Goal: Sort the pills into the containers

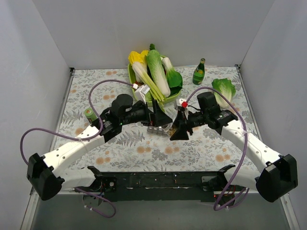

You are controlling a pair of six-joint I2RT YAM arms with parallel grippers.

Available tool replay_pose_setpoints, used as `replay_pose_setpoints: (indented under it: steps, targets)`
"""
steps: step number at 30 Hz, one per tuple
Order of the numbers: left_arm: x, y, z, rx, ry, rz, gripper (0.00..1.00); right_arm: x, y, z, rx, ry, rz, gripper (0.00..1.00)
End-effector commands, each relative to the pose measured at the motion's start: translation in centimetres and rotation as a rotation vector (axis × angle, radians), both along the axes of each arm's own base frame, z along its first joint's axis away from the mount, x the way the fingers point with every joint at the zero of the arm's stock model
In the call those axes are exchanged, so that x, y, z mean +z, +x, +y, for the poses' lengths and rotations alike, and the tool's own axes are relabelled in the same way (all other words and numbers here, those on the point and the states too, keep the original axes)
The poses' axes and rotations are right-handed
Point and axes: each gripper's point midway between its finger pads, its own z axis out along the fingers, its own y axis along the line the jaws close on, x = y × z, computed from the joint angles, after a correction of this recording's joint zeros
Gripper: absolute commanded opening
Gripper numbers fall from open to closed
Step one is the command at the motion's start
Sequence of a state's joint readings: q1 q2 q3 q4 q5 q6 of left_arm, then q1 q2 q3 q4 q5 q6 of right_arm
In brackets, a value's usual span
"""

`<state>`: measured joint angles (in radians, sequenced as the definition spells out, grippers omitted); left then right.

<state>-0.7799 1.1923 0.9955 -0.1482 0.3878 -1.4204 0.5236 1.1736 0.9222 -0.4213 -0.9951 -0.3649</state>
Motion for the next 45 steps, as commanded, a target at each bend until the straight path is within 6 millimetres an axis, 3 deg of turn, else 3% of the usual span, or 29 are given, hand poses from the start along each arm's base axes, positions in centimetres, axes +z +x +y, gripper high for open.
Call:
replay_pose_setpoints:
  steps: [1, 2, 5, 7, 10, 12, 18, 36, 42, 45]
  targets:
    - [5.8, -1.0, 2.5, 0.020, -0.108, -0.238, 0.98, 2.9, -2.3, -0.3, 0.124, 0.100, -0.063, 0.06]
    - [5.2, -1.1, 3.0, 0.026, -0.099, -0.268, 0.98, 2.9, -2.5, -0.4, 0.147, 0.108, -0.102, 0.06]
    - [6.4, -3.0, 4.1, -0.033, -0.163, -0.403, 0.98, 2.9, -3.2, -0.7, 0.182, 0.121, -0.119, 0.06]
    - [6.8, -5.2, 3.9, -0.159, -0.192, -0.450, 0.98, 2.9, -3.3, -0.7, 0.183, 0.120, -0.122, 0.06]
    - [5.5, -6.7, 3.3, -0.290, -0.158, -0.455, 0.98, 2.8, -3.5, -0.7, 0.194, 0.126, -0.110, 0.06]
    - [4.2, -6.7, 2.9, -0.340, -0.115, -0.471, 0.95, 2.9, -3.8, -0.7, 0.207, 0.138, -0.091, 0.06]
    - [2.7, -6.6, 2.1, -0.441, -0.043, -0.634, 0.93, 2.9, -4.2, -0.6, 0.225, 0.154, -0.049, 0.06]
    - [1.5, -6.0, -0.7, -0.512, 0.010, -0.701, 0.84, 2.3, -4.1, -0.5, 0.214, 0.147, -0.023, 0.06]
    - [2.0, -6.0, -1.4, -0.487, 0.013, -0.687, 0.69, 1.9, -3.8, -0.5, 0.199, 0.134, -0.019, 0.06]
    - [2.3, -6.2, -1.4, -0.477, -0.001, -0.680, 0.68, 1.8, -3.8, -0.6, 0.193, 0.126, -0.021, 0.06]
